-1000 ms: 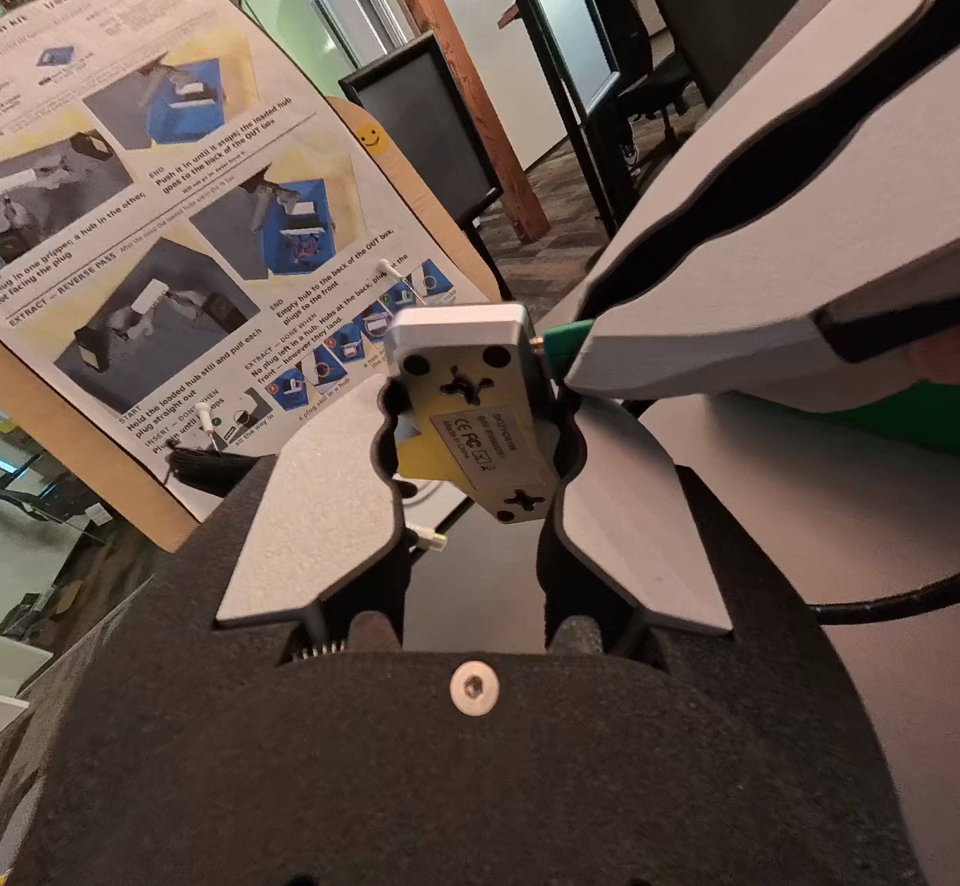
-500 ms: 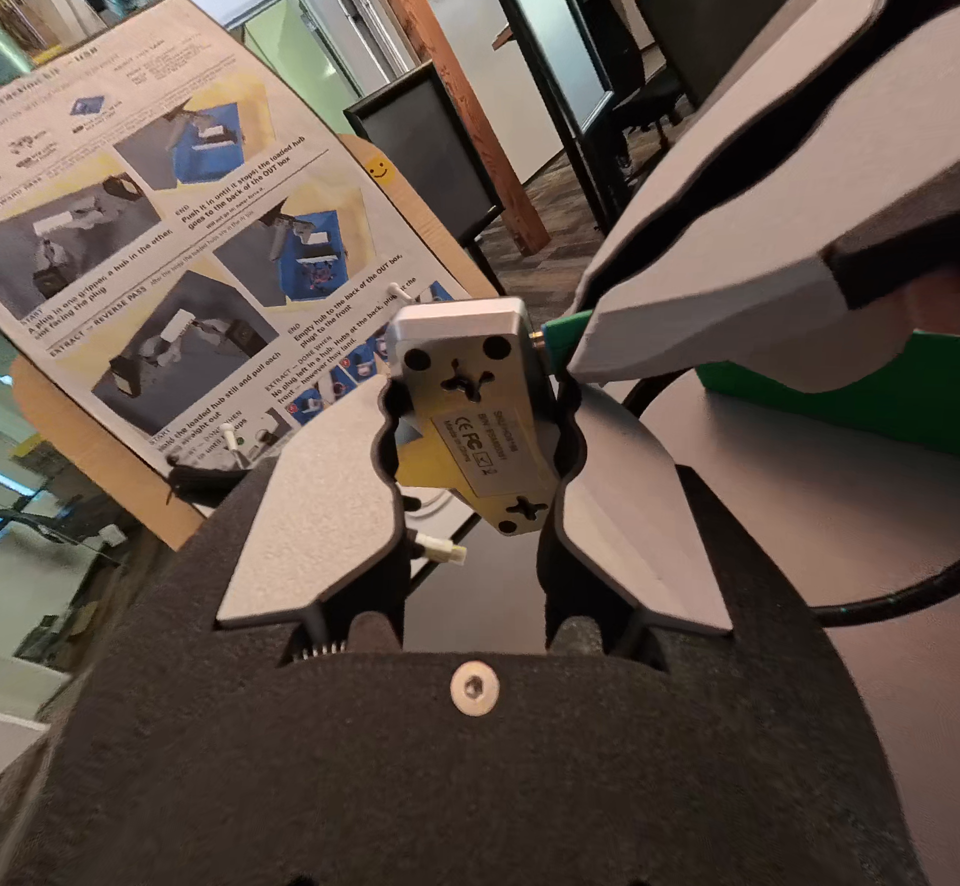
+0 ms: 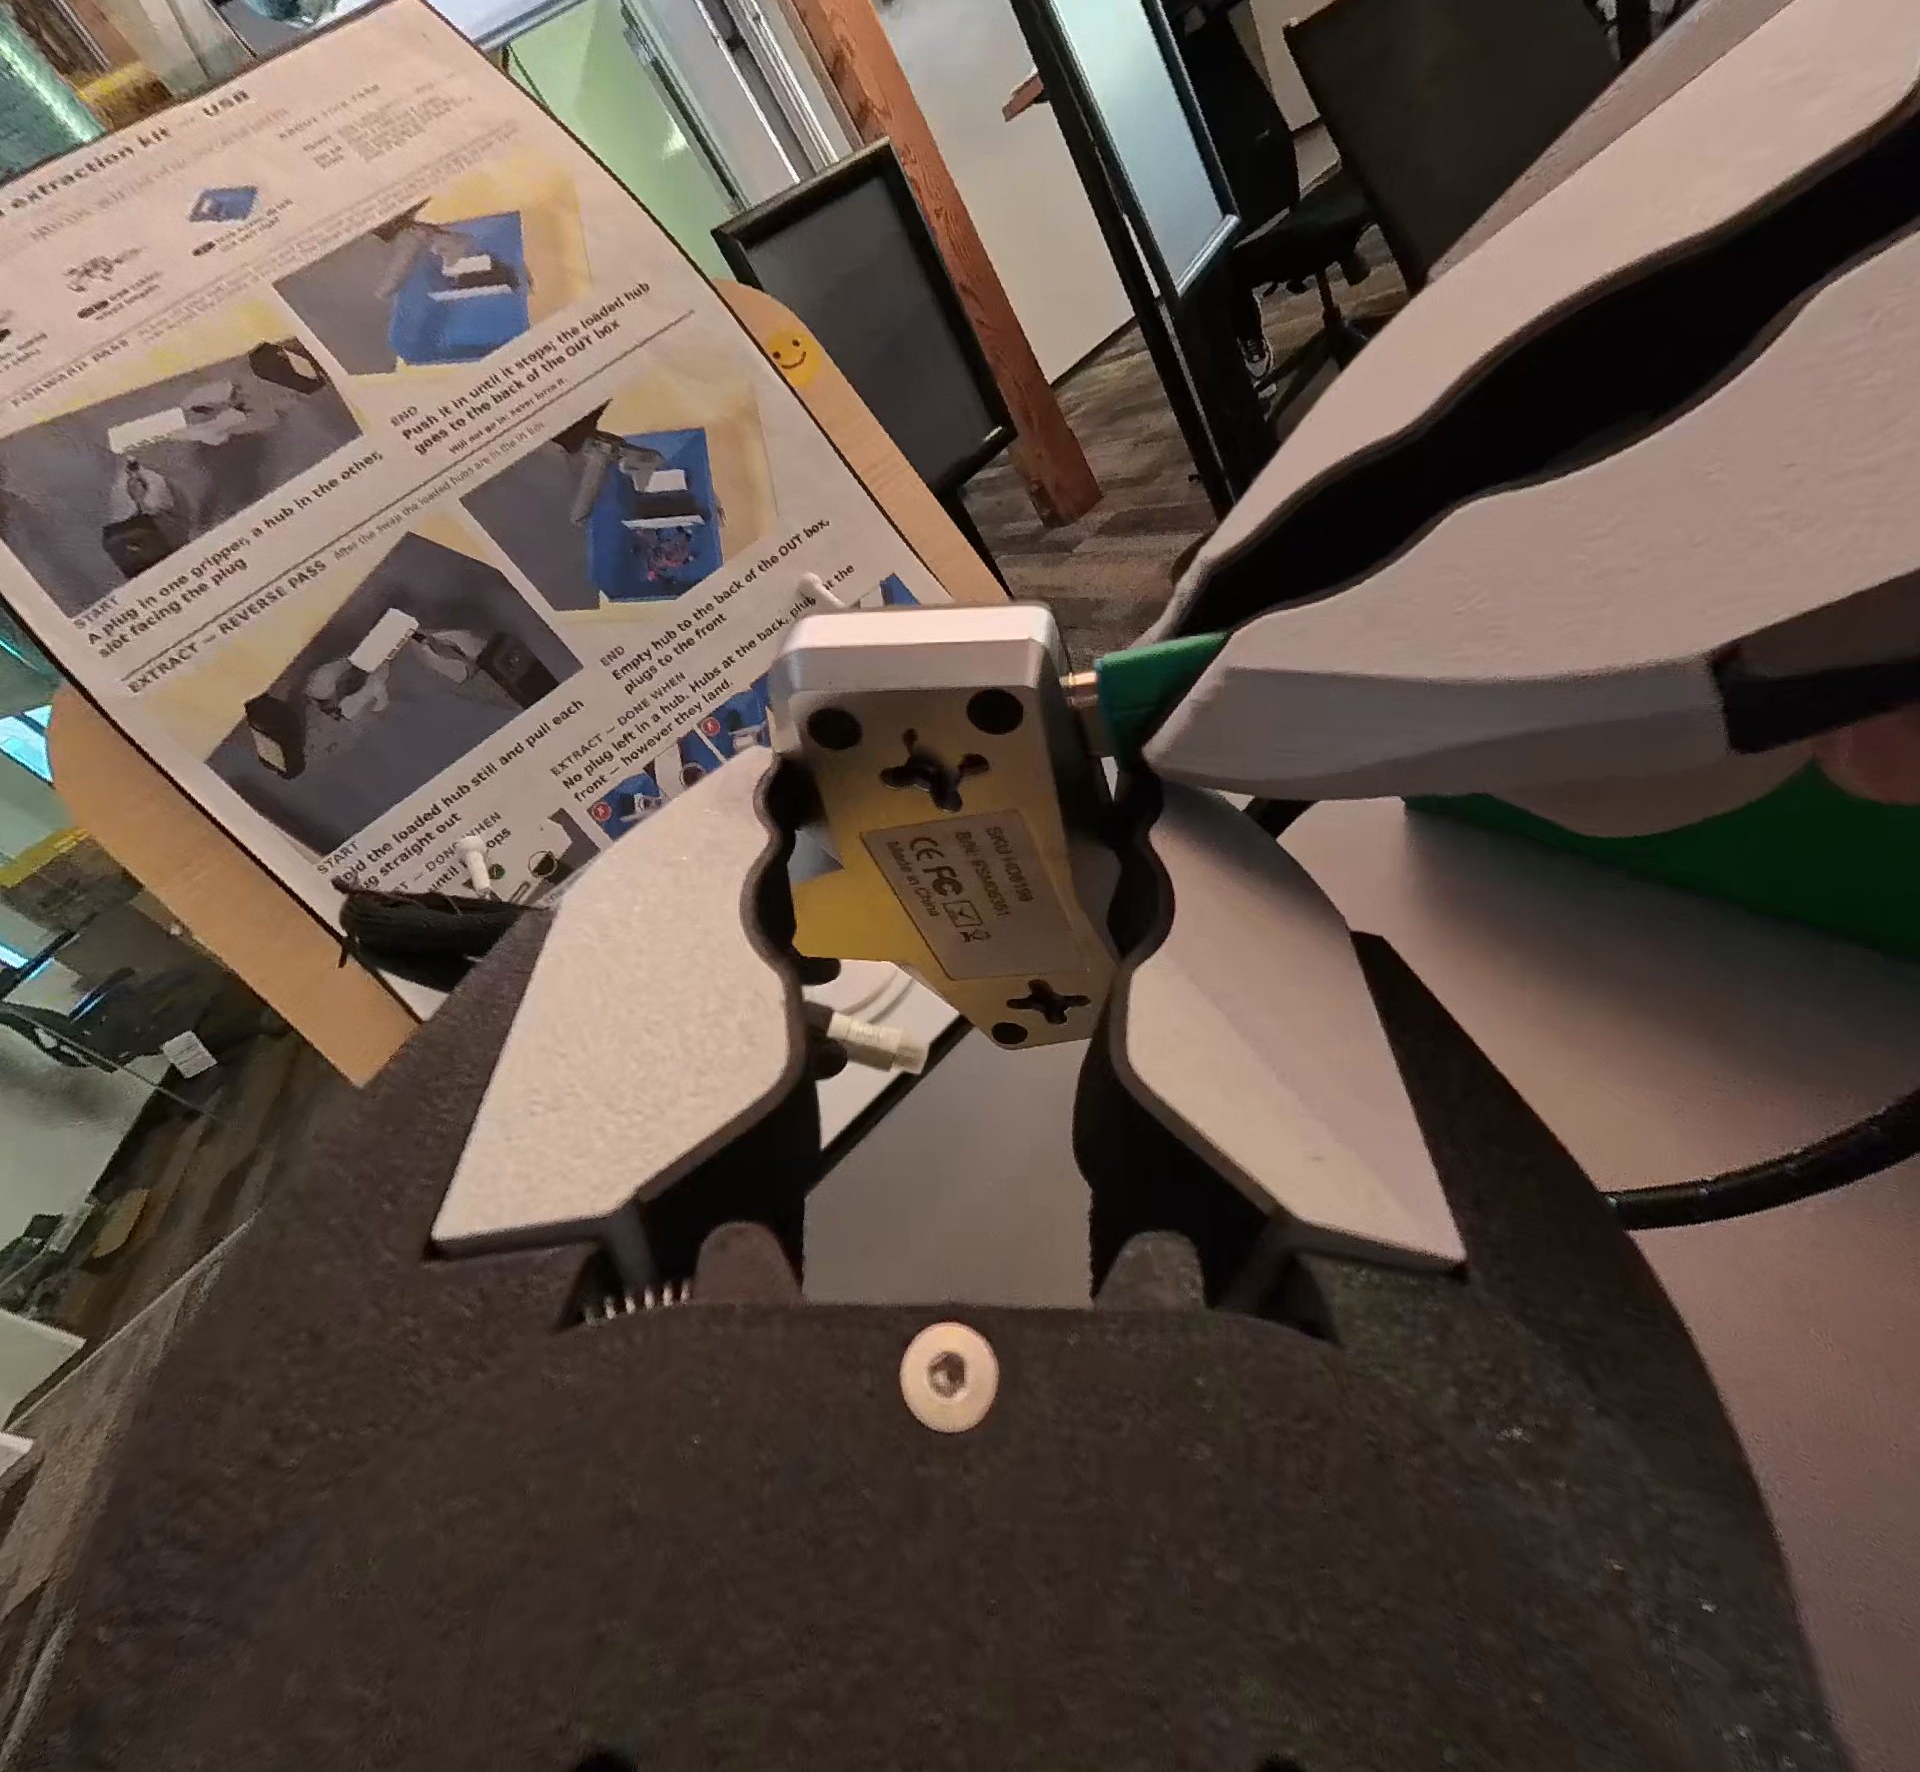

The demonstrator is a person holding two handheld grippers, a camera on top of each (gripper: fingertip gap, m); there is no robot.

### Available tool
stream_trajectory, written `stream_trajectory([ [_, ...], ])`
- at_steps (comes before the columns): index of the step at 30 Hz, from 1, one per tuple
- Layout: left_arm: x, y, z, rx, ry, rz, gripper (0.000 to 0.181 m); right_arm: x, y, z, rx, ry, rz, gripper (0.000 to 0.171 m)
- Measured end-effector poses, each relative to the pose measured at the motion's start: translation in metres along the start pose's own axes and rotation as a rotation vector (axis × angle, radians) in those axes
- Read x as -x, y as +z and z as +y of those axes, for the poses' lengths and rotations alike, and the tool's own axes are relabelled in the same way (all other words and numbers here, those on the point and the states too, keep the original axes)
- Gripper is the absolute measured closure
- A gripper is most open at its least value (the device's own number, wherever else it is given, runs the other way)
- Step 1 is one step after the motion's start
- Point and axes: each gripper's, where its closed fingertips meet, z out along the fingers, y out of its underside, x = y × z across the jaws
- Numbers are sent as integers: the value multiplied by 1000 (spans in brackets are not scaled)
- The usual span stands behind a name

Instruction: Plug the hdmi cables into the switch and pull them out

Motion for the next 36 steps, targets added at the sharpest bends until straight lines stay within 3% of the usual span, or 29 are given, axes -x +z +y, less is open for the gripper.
stream_trajectory([
  [4, -1, 1, 0, 26, 6, -4, 122, -2, -2, 1, -3, 91, -70, 160],
  [6, 48, -5, 29, 177, -21, -218, 122, 0, -8, -1, 1, 61, -61, 160],
  [7, 78, -12, 49, 224, -140, -255, 122, -4, -15, -9, -34, 42, -27, 161],
  [9, 109, -34, 45, 95, -500, -106, 122, -14, -28, -28, -124, 28, 22, 161],
  [11, 125, -57, 23, -76, -579, -63, 123, -9, -29, -33, -151, 89, -70, 161],
  [14, 115, -59, 7, -119, -546, 1, 123, -16, -26, -25, -109, 161, -126, 161],
  [18, 96, -54, -5, -96, -445, 28, 123, -33, -40, -21, -51, 106, -93, 161],
  [22, 76, -54, -22, -123, -470, 140, 123, -72, -93, -11, 78, -48, -3, 161],
  [26, 59, -59, -38, -139, -490, 238, 123, -111, -157, -4, 52, 185, 35, 161],
  [28, 55, -62, -43, -142, -474, 249, 123, -111, -174, 21, 120, 313, -56, 161],
  [30, 52, -63, -45, -130, -446, 249, 123, -122, -178, 55, 221, 376, -19, 161],
  [36, 49, -63, -46, -94, -397, 238, 123, -101, -162, 161, 481, 510, 4, 160],
])
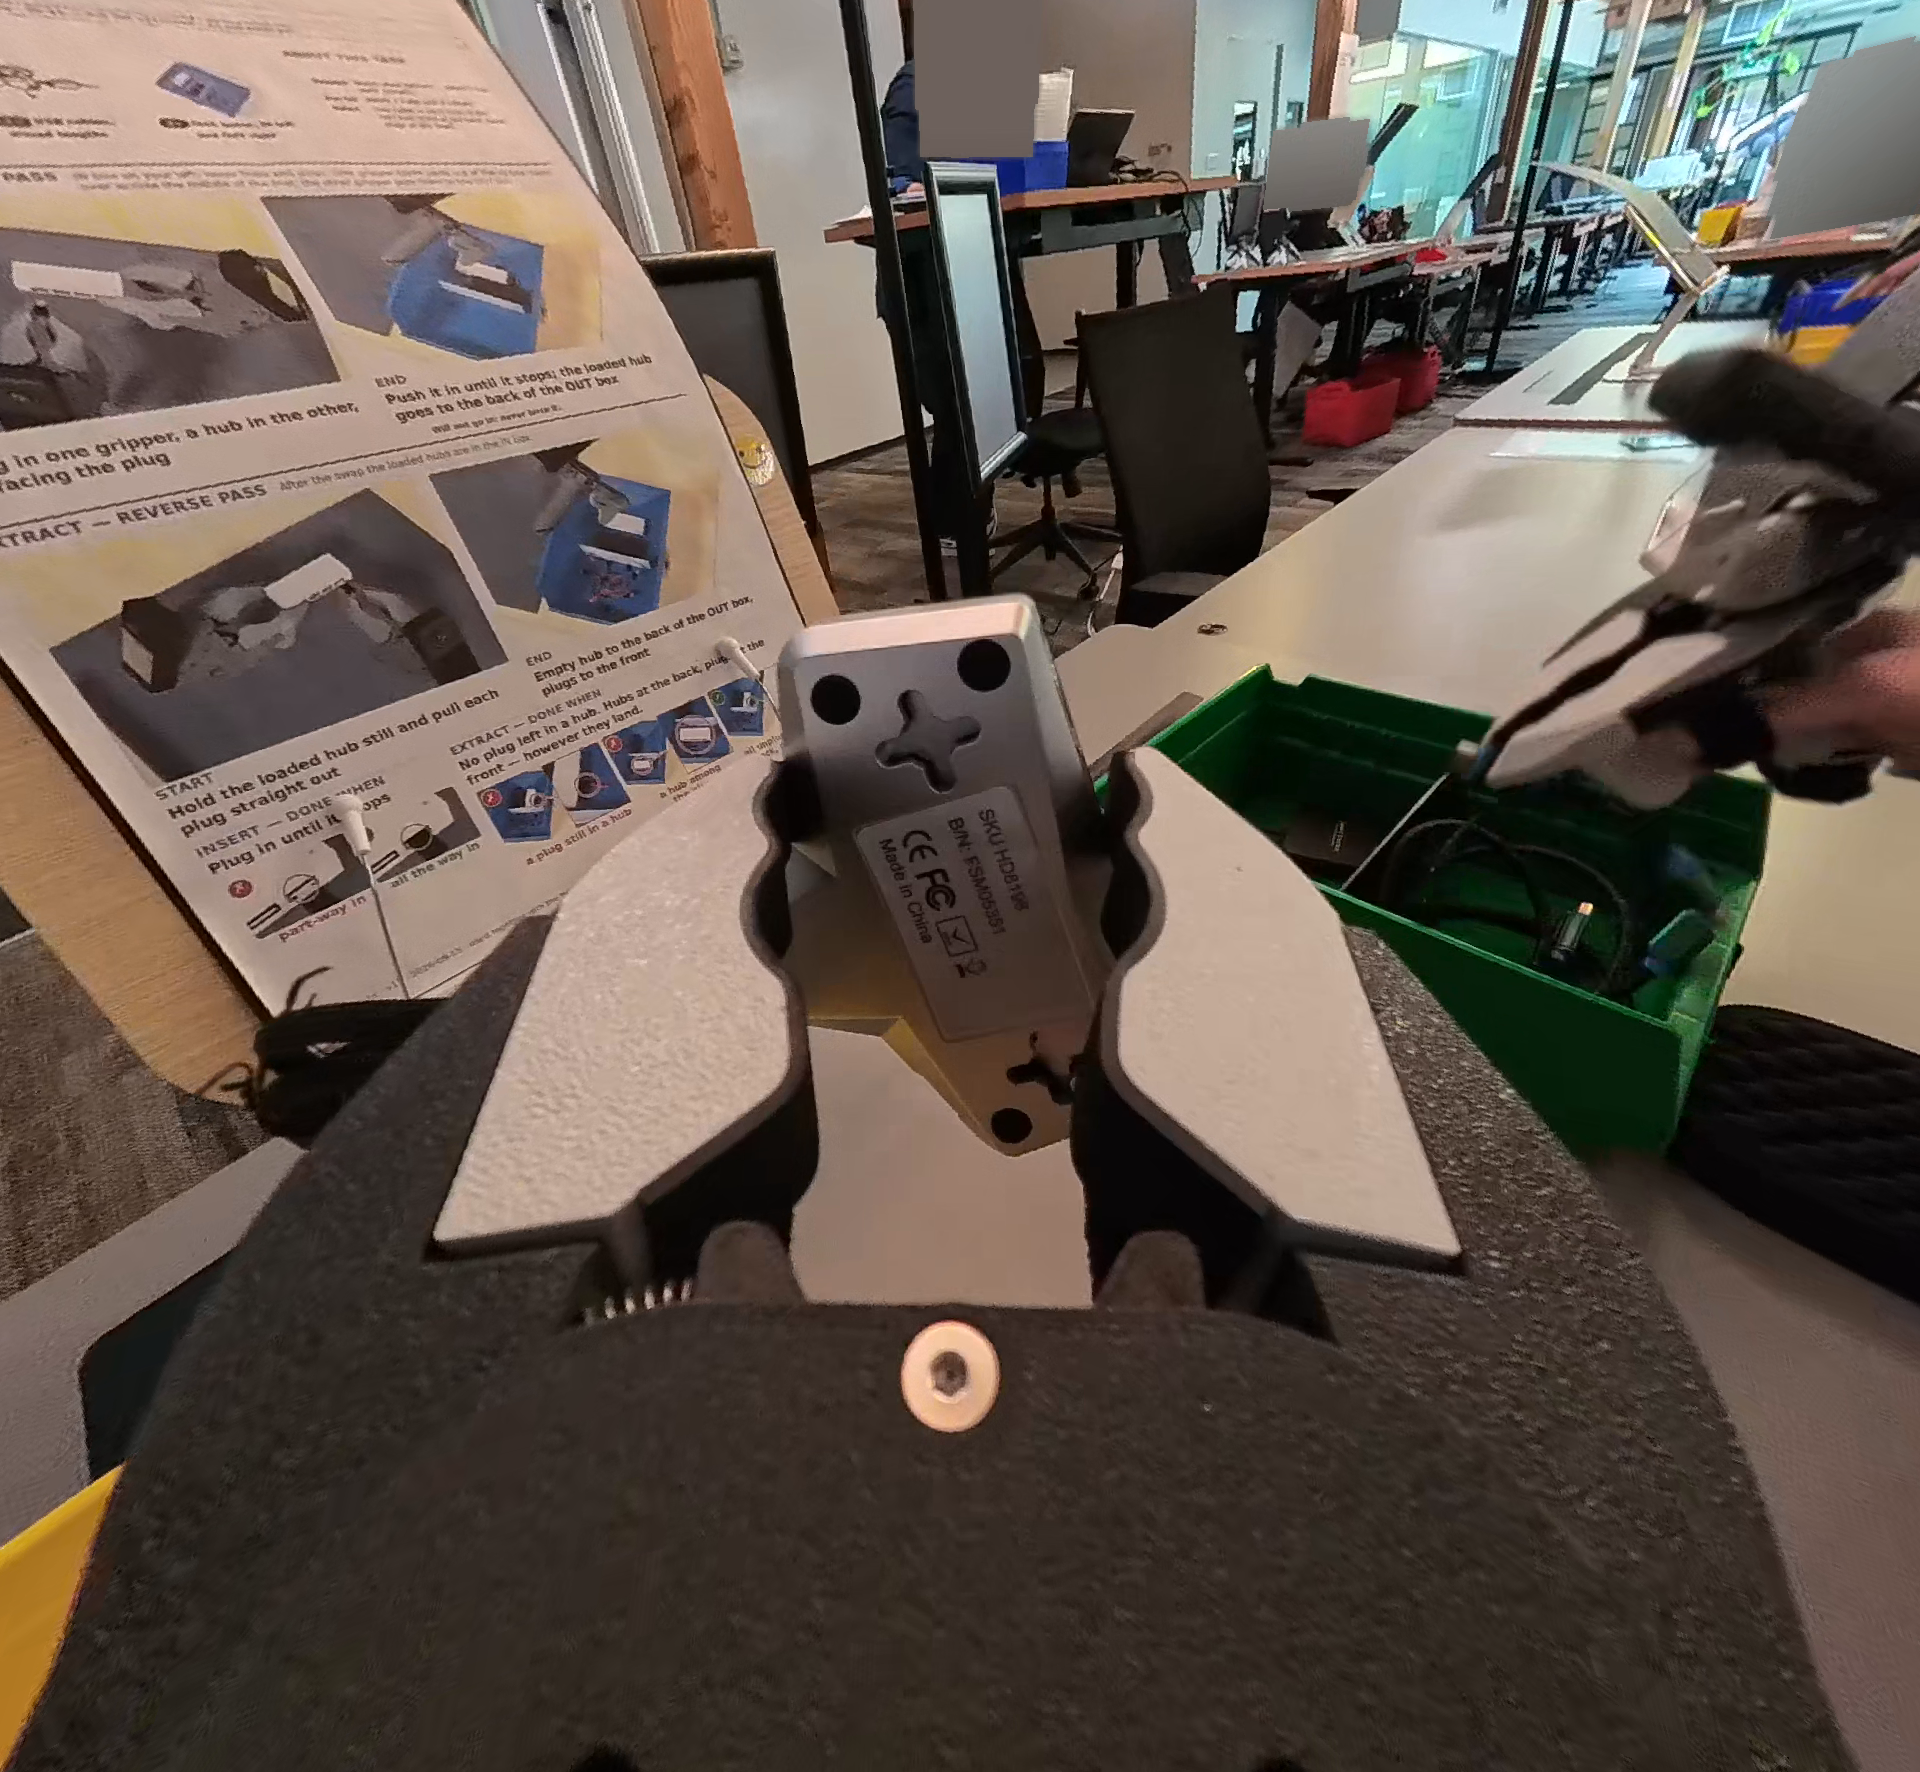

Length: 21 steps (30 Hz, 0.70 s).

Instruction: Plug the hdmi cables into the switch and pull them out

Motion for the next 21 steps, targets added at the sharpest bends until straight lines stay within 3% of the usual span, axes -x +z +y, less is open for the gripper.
stream_trajectory([
  [5, -11, -2, -3, -2, 3, 38, 123, -44, 20, 42, 93, 23, 164, 157],
  [7, -17, -4, -7, -10, -7, 76, 123, -48, 19, 49, 148, 23, 172, 144],
  [10, -30, -8, -14, -29, -22, 148, 123, -45, 7, 35, 120, -18, 172, 123],
  [12, -39, -11, -18, -38, -24, 200, 123, -34, -5, 2, 9, -118, 189, 123],
  [14, -49, -14, -23, -55, -34, 256, 123, 1, -18, -49, -189, -287, 167, 115],
  [17, -67, -21, -29, -85, -68, 386, 123, 102, -30, -117, -497, -537, -75, 100],
  [21, -89, -34, -38, -131, -163, 614, 123, 220, -24, -131, -623, -781, -557, 101],
])
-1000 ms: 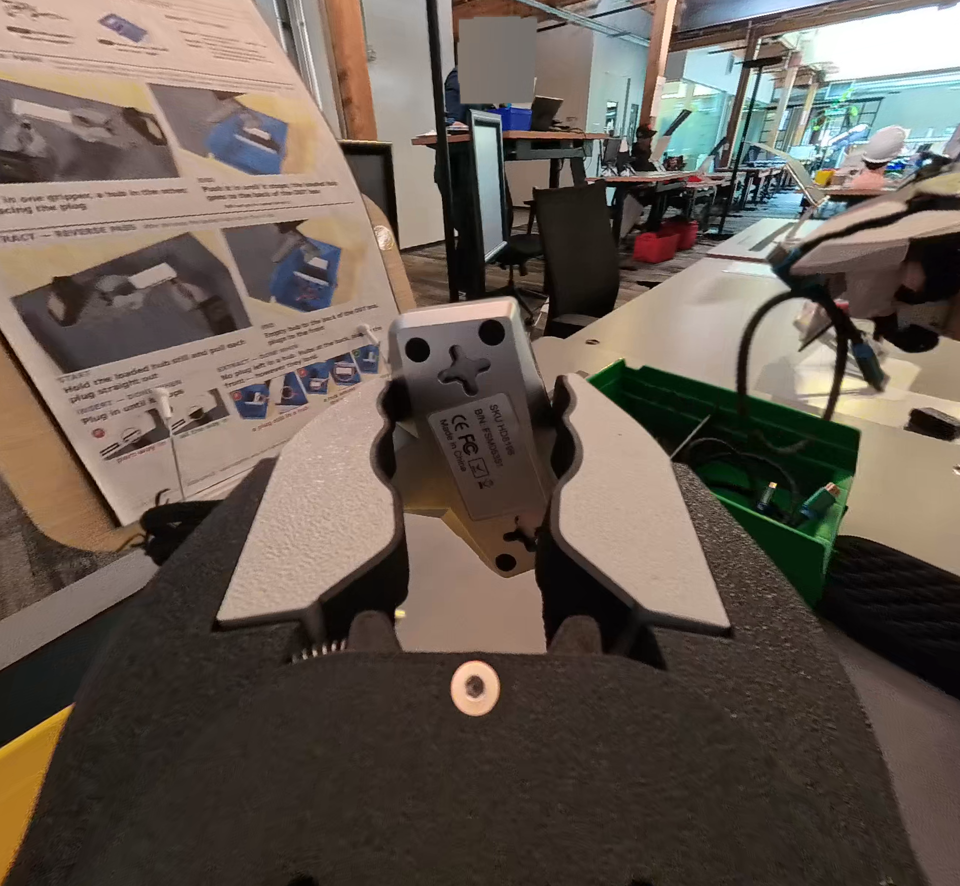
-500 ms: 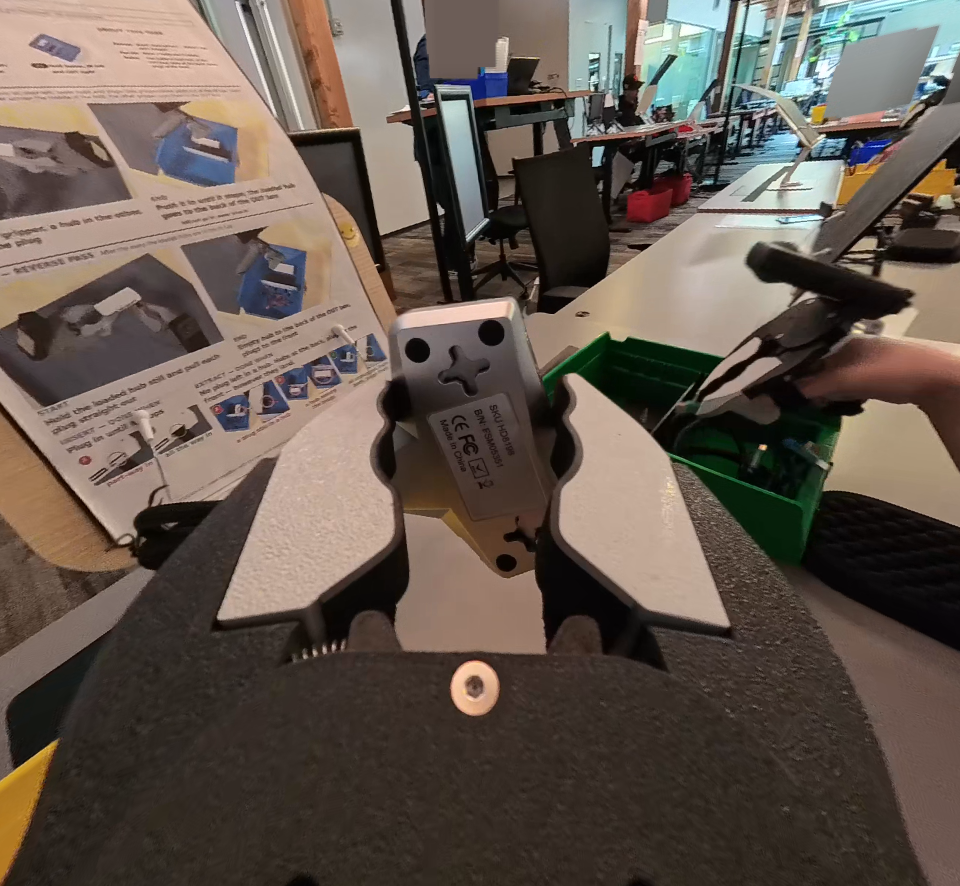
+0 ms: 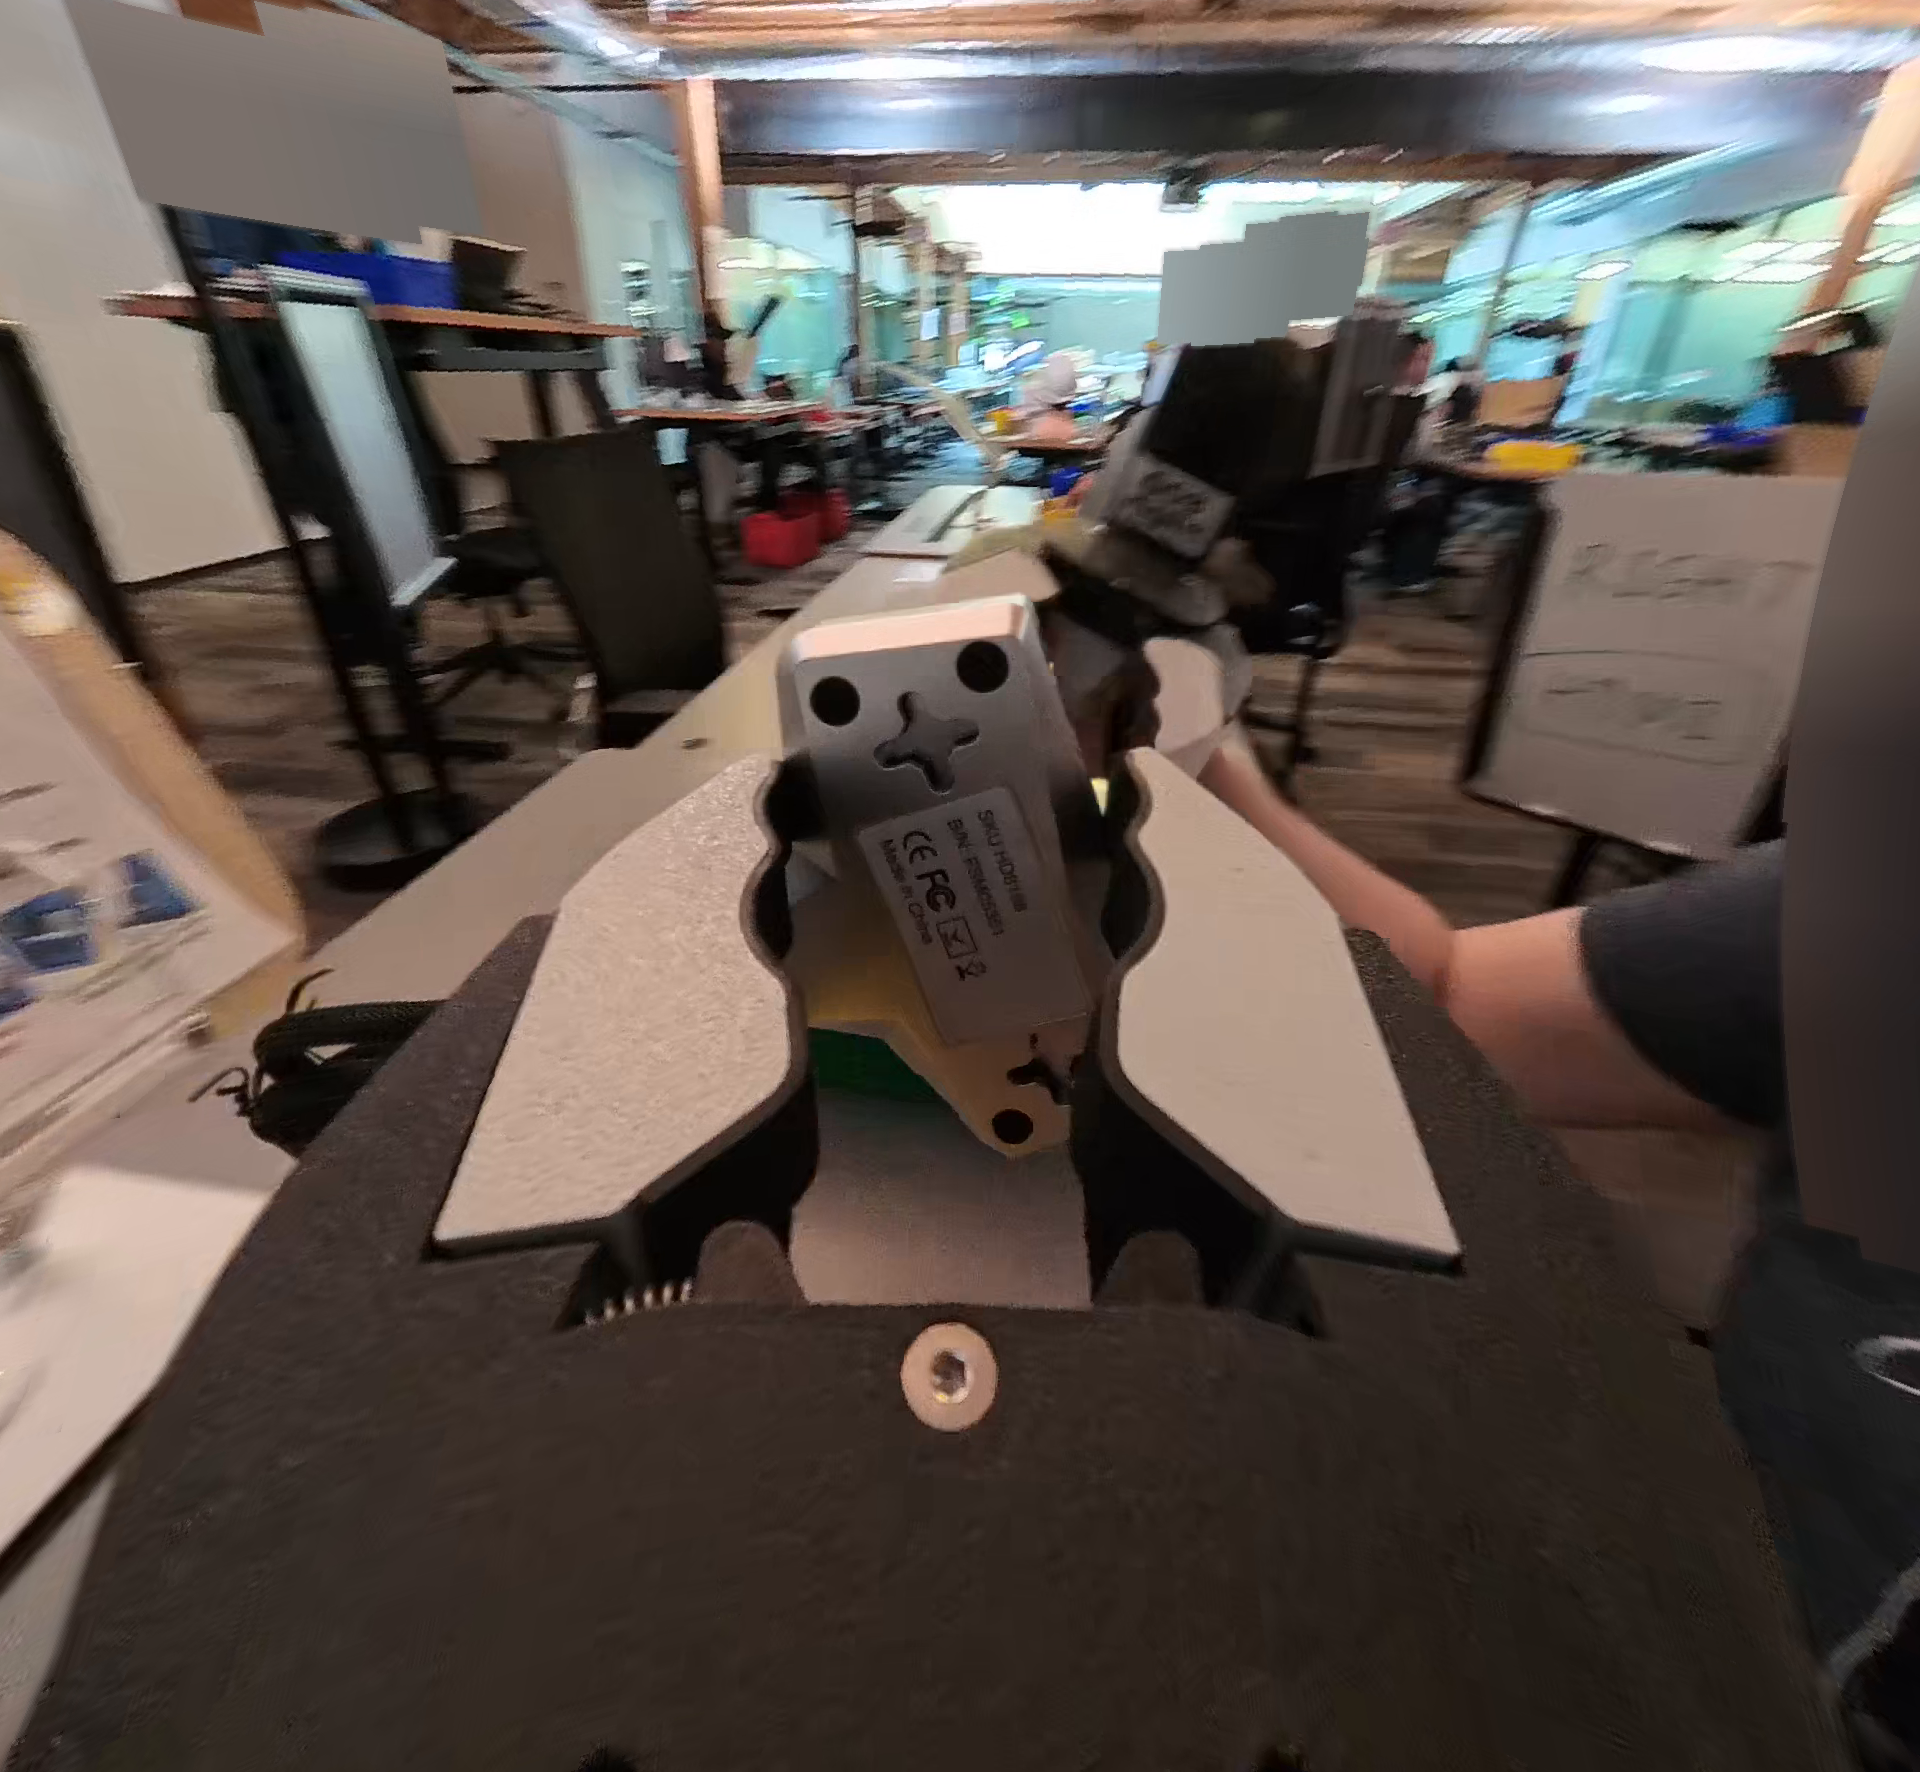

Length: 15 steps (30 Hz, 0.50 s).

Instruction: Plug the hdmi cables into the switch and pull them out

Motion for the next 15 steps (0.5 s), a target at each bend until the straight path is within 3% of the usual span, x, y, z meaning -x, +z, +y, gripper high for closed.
stream_trajectory([
  [2, -11, 0, -3, -36, -47, 102, 123, 10, 28, -4, -52, 62, -124, 101],
  [5, -18, 0, -7, -79, -103, 195, 123, 16, 56, 7, -53, 84, -166, 101],
  [8, -16, 1, -5, -86, -117, 210, 123, 7, 65, 16, -43, -34, -38, 106],
  [15, -20, 13, 7, -49, -195, 313, 123, 1, 54, 14, -55, -186, 58, 107],
])
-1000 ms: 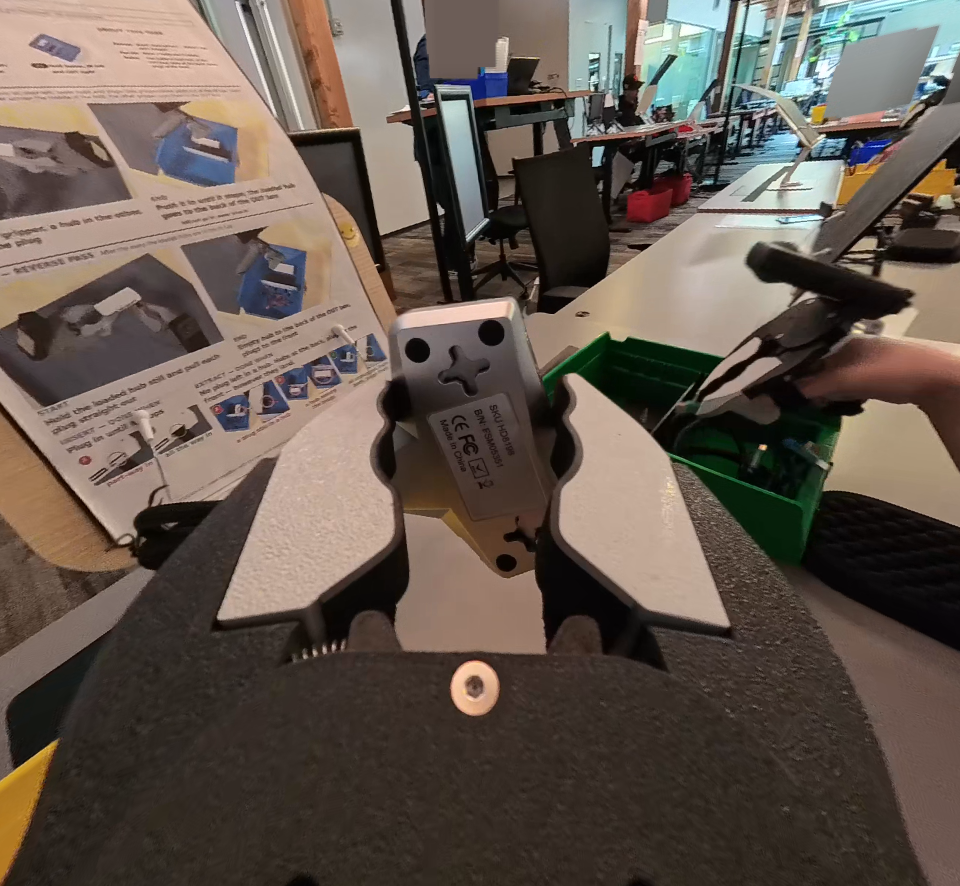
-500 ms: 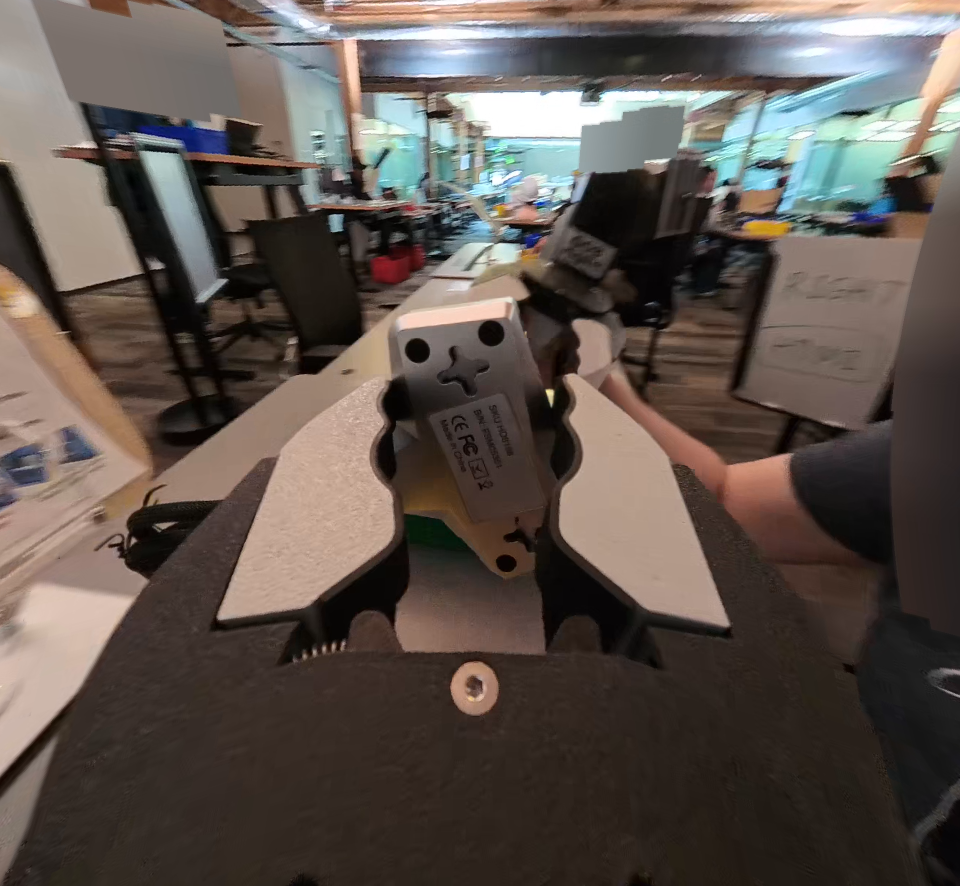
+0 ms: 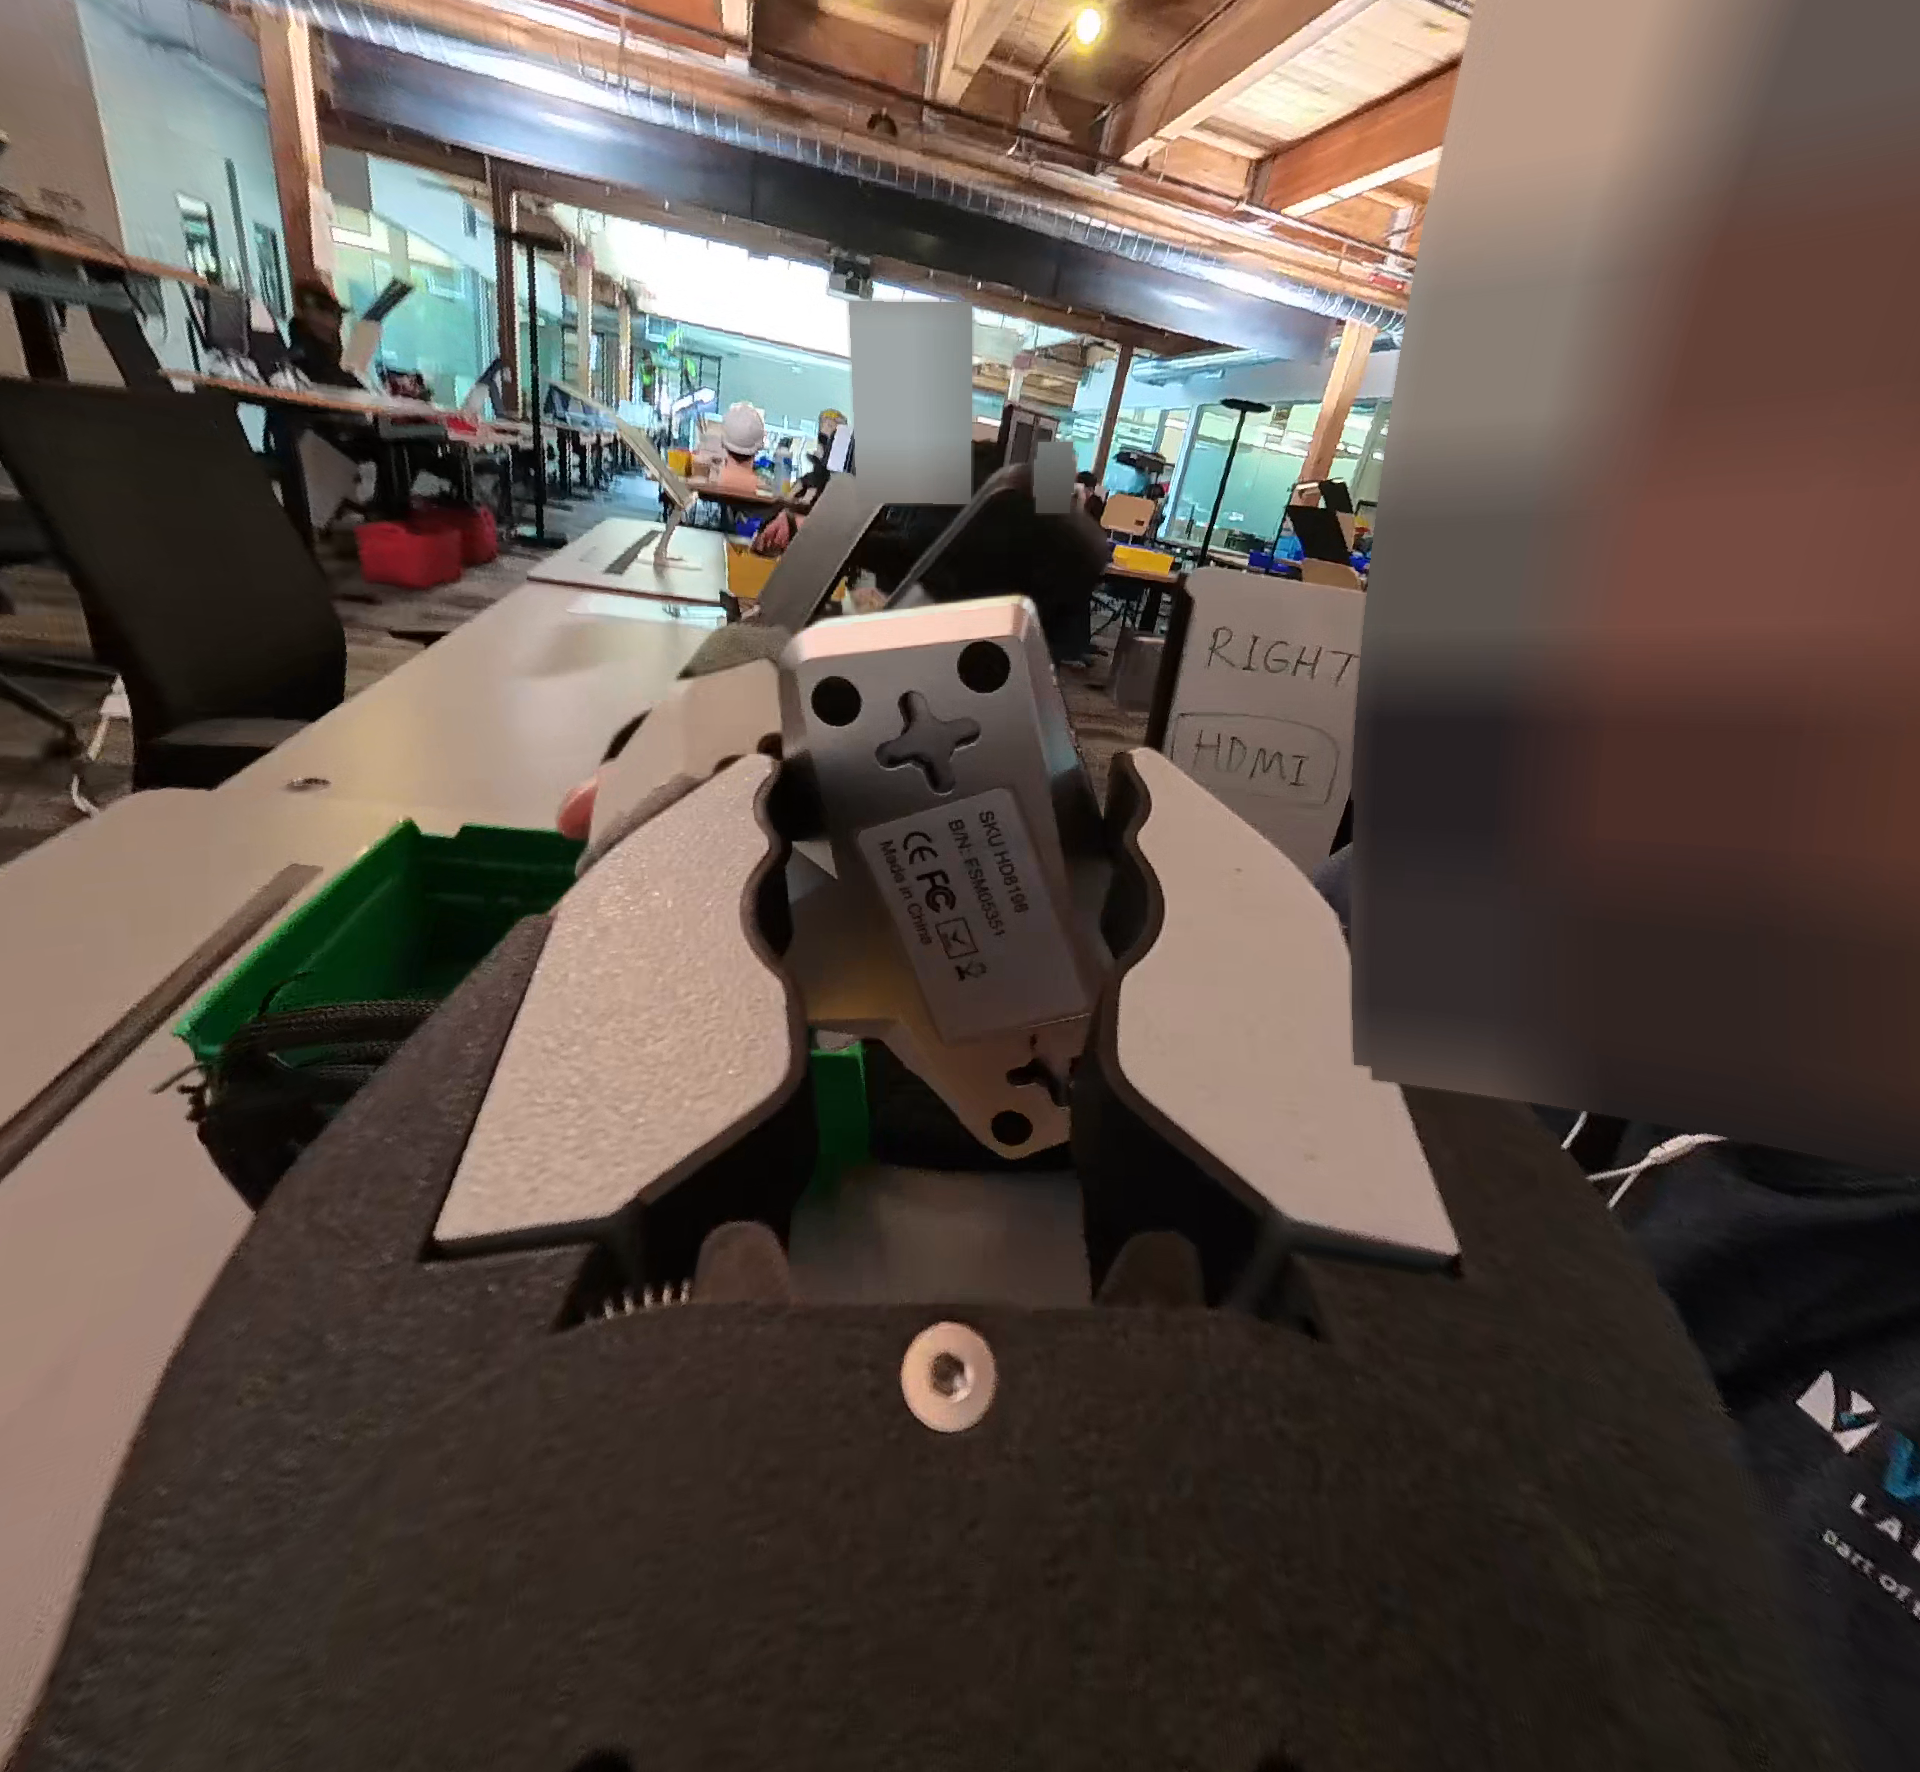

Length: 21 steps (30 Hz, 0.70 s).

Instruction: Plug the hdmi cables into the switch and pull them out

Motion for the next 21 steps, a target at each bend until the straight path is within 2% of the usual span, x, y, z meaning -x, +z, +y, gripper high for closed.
stream_trajectory([
  [2, 1, 6, 7, 26, -36, 27, 123, -1, 1, 8, 52, -80, 26, 120],
  [4, -2, 9, 7, 7, -80, 73, 123, 4, 0, 15, 108, -182, 20, 143],
  [6, -3, 9, 4, -29, -132, 110, 123, 2, -3, 13, 118, -264, 56, 148],
  [8, 2, 7, -3, -92, -187, 113, 123, 1, -6, 14, 161, -246, 50, 150],
  [9, 7, 3, -10, -140, -192, 89, 117, -1, -8, 14, 173, -229, 58, 150],
  [11, 22, -10, -19, -197, -178, -24, 92, -17, -19, 10, 176, -223, 133, 150],
  [13, 34, -28, -25, -216, -134, -142, 87, -46, -43, 6, 204, -224, 280, 150],
  [17, 30, -56, -40, -258, -56, -226, 96, -118, -133, -7, 206, -190, 714, 150],
  [19, 30, -63, -42, -257, -27, -259, 100, -141, -173, 10, 253, -140, 855, 150],
  [21, 31, -64, -42, -255, -25, -264, 102, -156, -197, 48, 379, -54, 903, 150],
])
